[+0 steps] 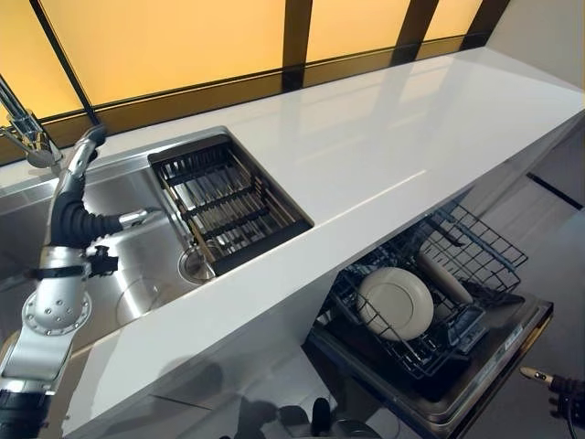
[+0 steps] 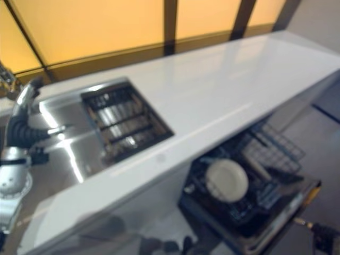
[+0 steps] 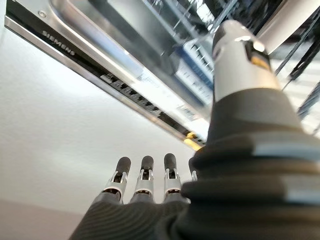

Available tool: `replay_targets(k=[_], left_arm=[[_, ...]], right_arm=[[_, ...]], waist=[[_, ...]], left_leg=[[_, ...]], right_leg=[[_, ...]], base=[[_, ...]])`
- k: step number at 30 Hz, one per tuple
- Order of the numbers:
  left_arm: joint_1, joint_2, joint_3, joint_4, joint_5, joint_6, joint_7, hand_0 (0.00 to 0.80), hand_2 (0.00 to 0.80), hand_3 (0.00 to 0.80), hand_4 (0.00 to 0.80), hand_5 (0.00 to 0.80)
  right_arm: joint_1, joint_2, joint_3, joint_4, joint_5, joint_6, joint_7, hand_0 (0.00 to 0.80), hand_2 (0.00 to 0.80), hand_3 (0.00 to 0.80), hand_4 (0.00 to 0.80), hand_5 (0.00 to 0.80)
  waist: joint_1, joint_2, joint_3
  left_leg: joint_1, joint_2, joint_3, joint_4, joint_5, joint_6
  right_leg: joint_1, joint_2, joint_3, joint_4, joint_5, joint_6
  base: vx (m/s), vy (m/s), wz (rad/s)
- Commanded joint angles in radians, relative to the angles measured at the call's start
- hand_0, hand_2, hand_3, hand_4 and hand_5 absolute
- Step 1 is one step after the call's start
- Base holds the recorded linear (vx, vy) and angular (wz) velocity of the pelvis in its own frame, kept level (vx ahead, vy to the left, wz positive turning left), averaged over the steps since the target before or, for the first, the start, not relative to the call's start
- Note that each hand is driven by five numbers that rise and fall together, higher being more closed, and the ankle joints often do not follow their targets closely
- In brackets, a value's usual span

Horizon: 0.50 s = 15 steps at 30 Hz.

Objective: Take plates into dishwasher

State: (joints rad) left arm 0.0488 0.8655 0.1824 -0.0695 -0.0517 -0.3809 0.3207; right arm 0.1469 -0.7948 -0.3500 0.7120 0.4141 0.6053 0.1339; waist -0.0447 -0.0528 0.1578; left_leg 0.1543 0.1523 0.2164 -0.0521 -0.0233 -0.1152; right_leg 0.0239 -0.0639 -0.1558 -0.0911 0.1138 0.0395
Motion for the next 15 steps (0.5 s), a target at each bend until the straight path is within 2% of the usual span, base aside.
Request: replay_targets(k=[1,4,5,8,9,10,11,12,13,15], left_arm=[[-0.028,0.019,0.117,0.047,0.001,-0.067,0.045,0.000,0.000,0.000,0.000,0.000],[-0.026,0.006,0.120,0.072,-0.024,-0.109,0.019,0.000,0.000,0.000,0.000,0.000],[-0.031,-0.001,0.115,0.070,-0.029,-0.117,0.007,0.000,0.000,0.000,0.000,0.000],[-0.063,-0.005,0.087,0.049,-0.035,-0.125,-0.024,0.000,0.000,0.000,0.000,0.000],[-0.068,-0.005,0.082,0.047,-0.034,-0.127,-0.026,0.000,0.000,0.000,0.000,0.000],[-0.085,0.000,0.064,0.039,-0.034,-0.130,-0.028,0.000,0.000,0.000,0.000,0.000],[-0.116,0.010,0.041,0.033,-0.045,-0.129,-0.030,0.000,0.000,0.000,0.000,0.000],[-0.180,0.015,-0.010,0.038,-0.048,-0.116,-0.019,0.000,0.000,0.000,0.000,0.000],[-0.216,0.012,-0.045,0.040,-0.049,-0.095,-0.010,0.000,0.000,0.000,0.000,0.000],[-0.245,0.005,-0.085,0.063,-0.042,-0.084,0.005,0.000,0.000,0.000,0.000,0.000]], right_arm=[[-0.066,-0.054,-0.086,0.143,0.023,-0.065,-0.057,0.000,0.000,0.000,0.000,0.000],[-0.074,-0.069,-0.123,0.262,0.075,-0.112,-0.086,0.000,0.000,0.000,0.000,0.000],[-0.070,-0.073,-0.132,0.288,0.085,-0.120,-0.085,0.000,0.000,0.000,0.000,0.000],[-0.058,-0.090,-0.148,0.303,0.108,-0.116,-0.097,0.000,0.000,0.000,0.000,0.000],[-0.059,-0.093,-0.148,0.302,0.109,-0.113,-0.100,0.000,0.000,0.000,0.000,0.000],[-0.070,-0.105,-0.142,0.305,0.120,-0.101,-0.115,0.000,0.000,0.000,0.000,0.000],[-0.093,-0.115,-0.126,0.327,0.135,-0.105,-0.132,0.000,0.000,0.000,0.000,0.000],[-0.146,-0.130,-0.099,0.374,0.168,-0.126,-0.143,0.000,0.000,0.000,0.000,0.000],[-0.165,-0.126,-0.079,0.375,0.214,-0.120,-0.179,0.000,0.000,0.000,0.000,0.000],[-0.181,-0.105,-0.065,0.364,0.188,-0.108,-0.187,0.000,0.000,0.000,0.000,0.000]], waist=[[0.030,-0.012,0.015],[0.010,-0.030,0.012],[0.002,-0.030,0.009],[-0.018,-0.015,-0.004],[-0.020,-0.011,-0.005],[-0.024,0.004,0.000],[-0.028,0.016,0.012],[-0.046,0.039,0.032],[-0.047,0.052,0.043],[-0.056,0.047,0.050]], left_leg=[[-0.134,-0.001,0.009,0.036,0.122,-0.018],[-0.083,0.006,0.062,0.206,0.052,-0.004],[-0.065,0.007,0.056,0.250,0.032,-0.004],[0.000,-0.034,0.011,0.303,-0.032,0.016],[0.006,-0.042,-0.002,0.304,-0.043,0.021],[0.021,-0.066,-0.040,0.282,-0.086,0.036],[0.038,-0.082,-0.058,0.227,-0.140,0.055],[0.083,-0.100,-0.072,0.118,-0.154,0.056],[0.084,-0.109,-0.091,0.066,-0.147,0.060],[0.084,-0.124,-0.099,0.074,-0.170,0.070]], right_leg=[[0.104,-0.019,-0.069,0.019,-0.075,0.046],[0.065,-0.054,-0.149,0.031,-0.052,0.022],[0.058,-0.053,-0.168,0.039,-0.055,0.015],[-0.020,-0.041,-0.208,0.136,-0.085,-0.010],[-0.037,-0.037,-0.208,0.157,-0.093,-0.014],[-0.093,-0.022,-0.208,0.220,-0.113,-0.022],[-0.151,-0.013,-0.210,0.280,-0.127,-0.023],[-0.225,0.002,-0.218,0.329,-0.129,-0.012],[-0.263,0.003,-0.220,0.376,-0.138,-0.008],[-0.276,-0.008,-0.211,0.353,-0.111,0.011]], base=[[-0.213,-0.037,0.31],[-0.212,-0.006,0.64],[-0.225,-0.005,0.93],[-0.153,0.026,0.91],[-0.181,0.083,0.47],[-0.267,0.121,0.33],[-0.487,0.221,0.56],[-0.481,0.208,0.75],[-0.430,0.176,0.85],[-0.209,0.066,0.49]])
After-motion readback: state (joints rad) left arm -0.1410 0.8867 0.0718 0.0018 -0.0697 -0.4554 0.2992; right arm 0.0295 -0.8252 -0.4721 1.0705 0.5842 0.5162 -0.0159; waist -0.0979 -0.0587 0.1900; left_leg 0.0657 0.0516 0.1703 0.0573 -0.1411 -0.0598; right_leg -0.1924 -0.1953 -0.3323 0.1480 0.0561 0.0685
